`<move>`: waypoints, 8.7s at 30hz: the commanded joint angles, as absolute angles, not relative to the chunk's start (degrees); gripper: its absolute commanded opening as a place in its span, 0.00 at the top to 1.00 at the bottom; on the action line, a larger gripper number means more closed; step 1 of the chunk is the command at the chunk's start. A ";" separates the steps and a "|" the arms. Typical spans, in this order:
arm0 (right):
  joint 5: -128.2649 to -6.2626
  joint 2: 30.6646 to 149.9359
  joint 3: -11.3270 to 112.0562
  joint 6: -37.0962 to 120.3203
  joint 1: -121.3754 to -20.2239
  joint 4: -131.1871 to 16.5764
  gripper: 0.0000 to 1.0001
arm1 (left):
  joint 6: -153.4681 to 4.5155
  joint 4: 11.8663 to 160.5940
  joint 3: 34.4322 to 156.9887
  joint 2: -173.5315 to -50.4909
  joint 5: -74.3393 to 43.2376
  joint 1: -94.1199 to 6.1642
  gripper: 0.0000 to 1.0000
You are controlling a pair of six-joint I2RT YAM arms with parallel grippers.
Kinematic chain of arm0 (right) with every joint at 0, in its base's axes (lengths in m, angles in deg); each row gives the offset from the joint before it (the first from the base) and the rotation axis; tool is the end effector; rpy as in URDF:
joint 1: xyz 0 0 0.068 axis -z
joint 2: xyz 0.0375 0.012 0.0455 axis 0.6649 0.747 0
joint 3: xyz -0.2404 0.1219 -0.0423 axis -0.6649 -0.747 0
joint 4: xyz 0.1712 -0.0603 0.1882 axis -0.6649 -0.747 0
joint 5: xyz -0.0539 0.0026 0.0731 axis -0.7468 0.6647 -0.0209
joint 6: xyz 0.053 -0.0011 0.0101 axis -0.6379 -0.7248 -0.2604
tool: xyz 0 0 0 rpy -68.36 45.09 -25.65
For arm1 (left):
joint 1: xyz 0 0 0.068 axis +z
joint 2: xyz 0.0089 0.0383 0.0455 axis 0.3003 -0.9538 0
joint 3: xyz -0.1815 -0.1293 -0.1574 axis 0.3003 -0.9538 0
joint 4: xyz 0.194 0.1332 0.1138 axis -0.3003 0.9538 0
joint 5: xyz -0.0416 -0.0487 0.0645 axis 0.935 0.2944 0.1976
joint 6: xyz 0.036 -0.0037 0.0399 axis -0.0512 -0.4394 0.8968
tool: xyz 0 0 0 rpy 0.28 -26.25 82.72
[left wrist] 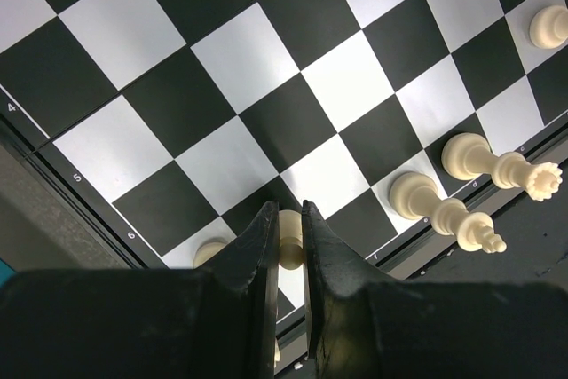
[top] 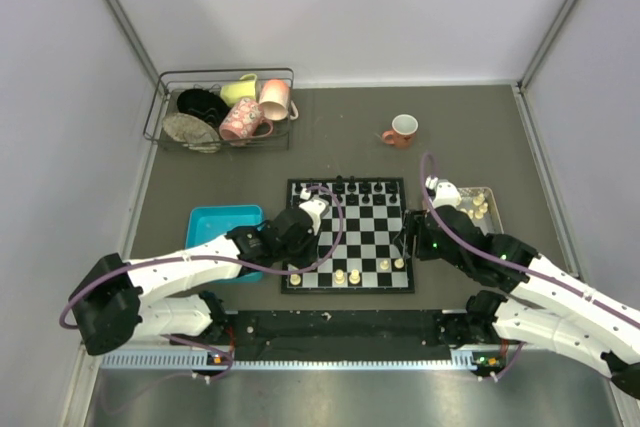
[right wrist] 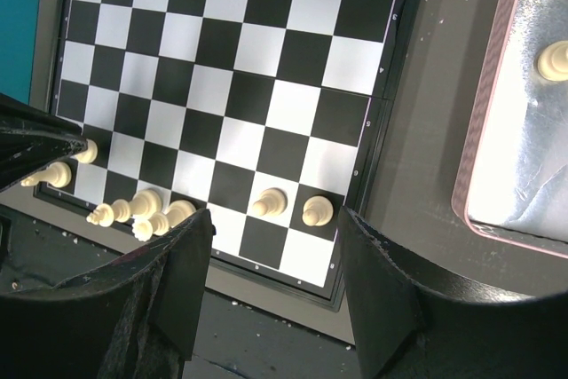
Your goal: Set up the chess pieces on the board
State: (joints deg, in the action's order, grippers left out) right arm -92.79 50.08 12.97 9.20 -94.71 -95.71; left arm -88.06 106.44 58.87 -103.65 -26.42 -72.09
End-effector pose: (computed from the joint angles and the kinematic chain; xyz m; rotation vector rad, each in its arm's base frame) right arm 0.0980 0.1121 0.2633 -0.1151 2.3009 0.4936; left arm 0.1330 -0.1847 0.1952 0.6206 2.4437 -0.5472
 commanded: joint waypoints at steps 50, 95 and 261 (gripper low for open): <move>-91.96 52.02 12.44 9.67 -95.37 -94.06 0.41 | -85.40 109.51 64.85 -99.98 -32.69 -72.50 0.61; -86.77 80.67 19.91 21.62 -54.95 -84.75 0.62 | -87.94 105.21 55.71 -82.93 -30.58 -72.41 0.57; -96.08 95.28 43.03 25.58 -117.53 -89.14 0.55 | -92.69 106.97 49.12 -69.74 -17.92 -42.79 0.48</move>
State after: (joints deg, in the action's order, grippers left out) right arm -91.61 103.65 40.86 24.09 -118.38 -89.33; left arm -94.03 108.56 48.53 -70.45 -18.62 -43.00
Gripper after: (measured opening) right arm 0.422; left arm 0.518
